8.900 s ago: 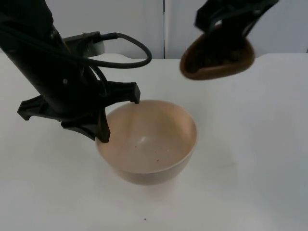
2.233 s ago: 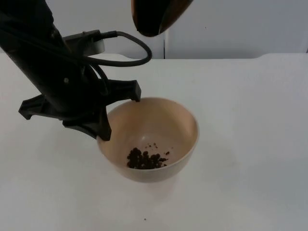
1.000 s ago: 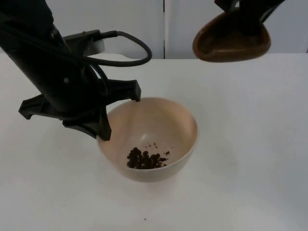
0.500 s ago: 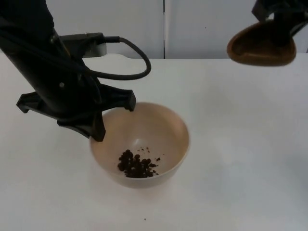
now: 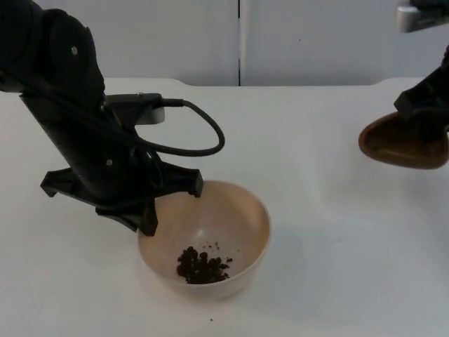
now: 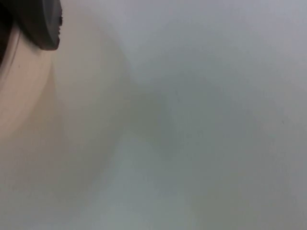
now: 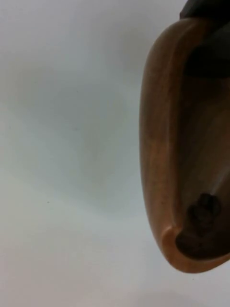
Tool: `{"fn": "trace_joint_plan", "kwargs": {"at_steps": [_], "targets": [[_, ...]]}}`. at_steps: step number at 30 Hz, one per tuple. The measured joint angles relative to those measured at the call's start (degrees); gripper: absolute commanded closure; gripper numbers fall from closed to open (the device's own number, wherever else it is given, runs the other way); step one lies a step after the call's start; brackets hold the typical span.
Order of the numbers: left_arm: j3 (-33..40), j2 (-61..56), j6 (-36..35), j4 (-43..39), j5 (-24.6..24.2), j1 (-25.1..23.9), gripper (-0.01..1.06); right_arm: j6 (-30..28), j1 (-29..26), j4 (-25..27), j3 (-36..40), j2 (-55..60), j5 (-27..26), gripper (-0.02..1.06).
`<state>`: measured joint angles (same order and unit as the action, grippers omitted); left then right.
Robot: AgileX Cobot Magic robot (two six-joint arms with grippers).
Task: Pick up the bowl with the left hand and pour the coffee beans from the cup into the bowl with the right hand.
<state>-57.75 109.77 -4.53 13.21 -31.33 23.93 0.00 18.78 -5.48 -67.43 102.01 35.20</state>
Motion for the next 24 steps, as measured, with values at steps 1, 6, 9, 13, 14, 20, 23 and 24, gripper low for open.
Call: {"fn": "trace_joint_plan", "kwargs": {"at_steps": [1,6,9,13,14,20,23,24], "targets": [[0.0,0.12,0.0,0.1,0.08,-0.11,1.05,0.0,-0.1,0.0,0.0,0.7,-0.42,1.05],[0.0,0.37,0.0,0.1,0.38,-0.11,1.05,0.0,-0.1,-0.09,0.0,6.1,-1.2,1.05],[0.0,0.37,0.0,0.0,0.51,-0.11,1.05,0.0,-0.1,-0.14,0.05,8.82,-1.78,1.05],[0.0,0.37,0.0,0.0,0.65,-0.11,1.05,0.31,-0.1,-0.25,0.05,12.01,-2.62,1.05],[0.0,0.37,0.0,0.0,0.65,-0.11,1.05,0.31,-0.1,-0.25,0.05,12.97,-2.77,1.05],[0.0,0.37,0.0,0.0,0.65,-0.11,1.05,0.41,-0.1,-0.25,0.05,15.58,-3.46,1.05],[0.0,0.37,0.0,0.0,0.65,-0.11,1.05,0.41,-0.1,-0.25,0.05,15.84,-3.68,1.05],[0.0,0.37,0.0,0.0,0.65,-0.11,1.05,0.41,-0.1,-0.25,0.05,15.91,-3.84,1.05]]}}
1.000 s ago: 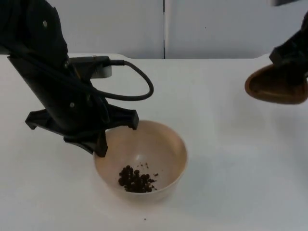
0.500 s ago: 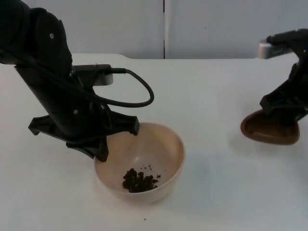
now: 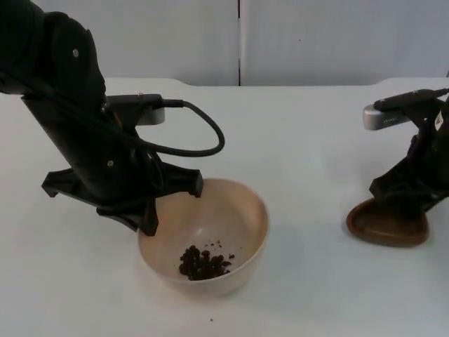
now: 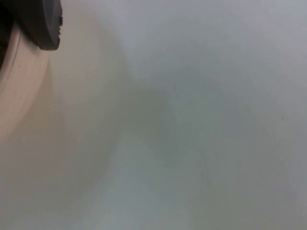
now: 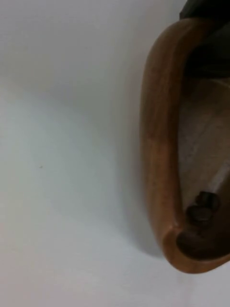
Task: Pick up the bowl with the left hand and pour the coffee beans from the cup into the bowl with the right hand.
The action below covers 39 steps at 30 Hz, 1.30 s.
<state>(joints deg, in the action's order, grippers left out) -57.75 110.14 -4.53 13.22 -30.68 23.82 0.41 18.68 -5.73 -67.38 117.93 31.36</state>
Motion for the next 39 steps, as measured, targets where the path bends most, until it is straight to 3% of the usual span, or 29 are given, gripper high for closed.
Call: {"fn": "trace_joint_plan", "kwargs": {"at_steps": [7,12,13,16,20,21,25,29,39], "targets": [[0.0,0.07,0.25,0.0,0.0,0.0,1.05,0.0,0.0,0.0,0.0,0.0,-0.03,1.05],[0.0,0.07,0.25,0.0,0.0,0.0,1.05,0.0,0.0,0.0,0.0,0.0,-0.03,0.97],[0.0,0.07,0.25,0.0,0.0,0.0,1.03,0.0,0.0,0.0,0.0,0.0,-0.03,0.9],[0.0,0.07,0.25,0.0,0.0,0.0,0.95,0.0,0.0,0.0,0.0,0.05,-0.12,0.8],[0.0,0.86,0.38,-0.11,-0.27,0.0,0.67,0.0,0.0,0.0,0.0,0.05,-0.34,0.61],[0.0,1.04,0.48,-0.11,-0.41,0.0,0.67,0.0,0.0,0.0,0.0,0.05,-0.71,0.61],[0.0,1.04,0.46,-0.11,-0.5,0.0,0.33,0.0,0.0,0.0,0.0,0.05,-1.23,0.39],[0.0,1.04,0.46,-0.11,-0.64,0.0,0.25,0.0,0.0,0.0,0.0,0.05,-1.35,0.32],[0.0,-4.42,0.46,-0.11,-1.63,0.0,0.25,0.23,0.0,0.0,0.0,-8.83,2.11,0.31]]}}
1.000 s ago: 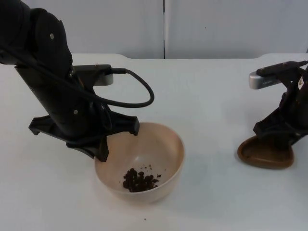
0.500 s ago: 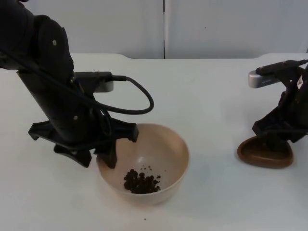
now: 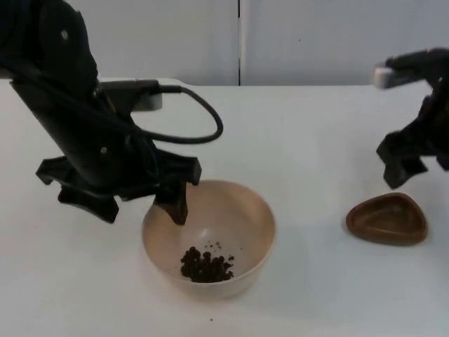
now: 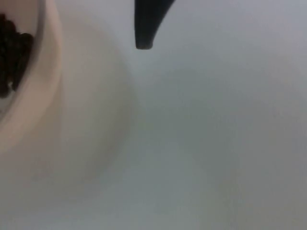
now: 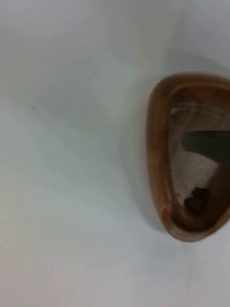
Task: Pick up the bowl with the left hand and pour the coffee beans from the cup into the bowl with the right hand.
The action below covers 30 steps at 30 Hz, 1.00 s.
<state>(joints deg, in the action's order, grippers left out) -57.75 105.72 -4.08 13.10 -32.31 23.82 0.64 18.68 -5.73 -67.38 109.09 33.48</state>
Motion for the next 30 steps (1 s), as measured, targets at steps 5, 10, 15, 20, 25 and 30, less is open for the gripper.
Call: {"fn": "trace_joint_plan", "kwargs": {"at_steps": [5,10,15,20,25,30], "targets": [[0.0,-5.79,1.2,0.0,0.0,0.0,0.25,0.0,0.0,0.72,0.09,-7.33,3.39,0.31],[0.09,-13.5,3.07,0.0,0.0,0.0,0.25,0.0,0.0,1.47,0.09,-15.44,5.97,0.31],[0.09,-21.77,4.08,0.0,0.73,0.0,0.25,0.0,0.0,1.73,0.09,-24.73,8.46,0.31],[0.09,-28.05,4.88,0.0,1.23,0.0,0.25,-0.14,0.0,2.43,0.09,-32.44,10.74,0.31],[0.09,-33.25,5.1,0.0,1.23,0.0,0.25,-0.14,0.0,3.09,0.09,-39.09,12.85,0.31],[0.09,-37.17,5.14,0.0,0.23,0.0,0.25,-0.14,0.0,3.39,0.09,-45.13,15.26,0.31]]}}
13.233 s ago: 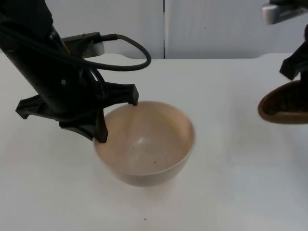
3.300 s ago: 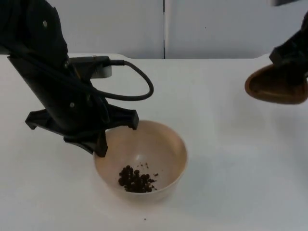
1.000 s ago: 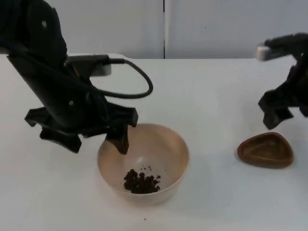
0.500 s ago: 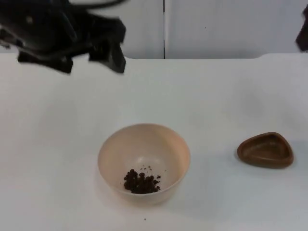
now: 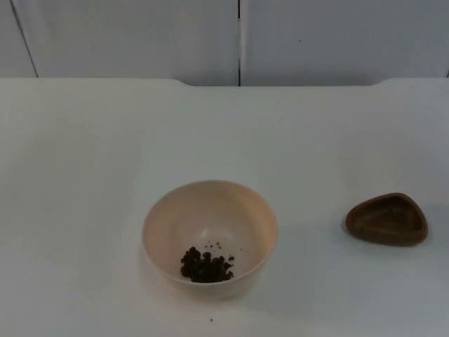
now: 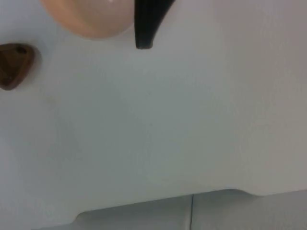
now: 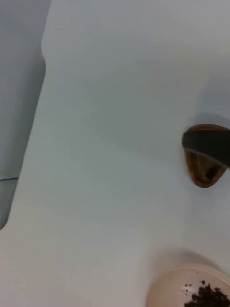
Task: Pick up the bowl with the left hand and pour the coffee beans from the cup into the bowl with the right hand.
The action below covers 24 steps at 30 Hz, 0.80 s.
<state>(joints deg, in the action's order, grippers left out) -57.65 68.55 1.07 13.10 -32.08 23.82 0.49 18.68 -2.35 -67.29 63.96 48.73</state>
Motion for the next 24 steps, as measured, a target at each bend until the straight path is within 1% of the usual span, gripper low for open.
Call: {"fn": "trace_joint_plan", "kwargs": {"at_steps": [5,10,14,15,19,21,24], "targets": [[0.0,-2.81,0.21,0.11,-1.84,0.0,0.25,0.0,0.0,1.28,0.0,-4.54,1.63,0.31],[0.0,-5.91,1.08,0.35,-3.08,0.0,0.25,-0.49,0.0,1.28,0.83,-8.81,2.61,0.31],[0.0,-9.27,2.14,0.54,-4.43,0.0,0.25,-0.49,0.0,1.52,5.82,-13.82,2.46,0.31],[0.0,-9.27,2.14,0.54,-4.43,0.0,0.25,-0.49,0.0,1.52,5.82,-13.82,2.46,0.31],[0.13,-12.14,3.87,0.54,-7.08,0.0,0.25,-0.49,0.0,1.76,12.17,-19.3,2.25,0.31],[0.57,-12.85,4.11,0.54,-7.22,0.0,0.25,-0.49,0.0,1.76,13.68,-20.9,2.25,0.31],[4.18,-16.18,4.5,0.54,-5.83,0.0,0.25,-0.49,0.0,1.96,17.39,-25.6,2.14,0.31]]}}
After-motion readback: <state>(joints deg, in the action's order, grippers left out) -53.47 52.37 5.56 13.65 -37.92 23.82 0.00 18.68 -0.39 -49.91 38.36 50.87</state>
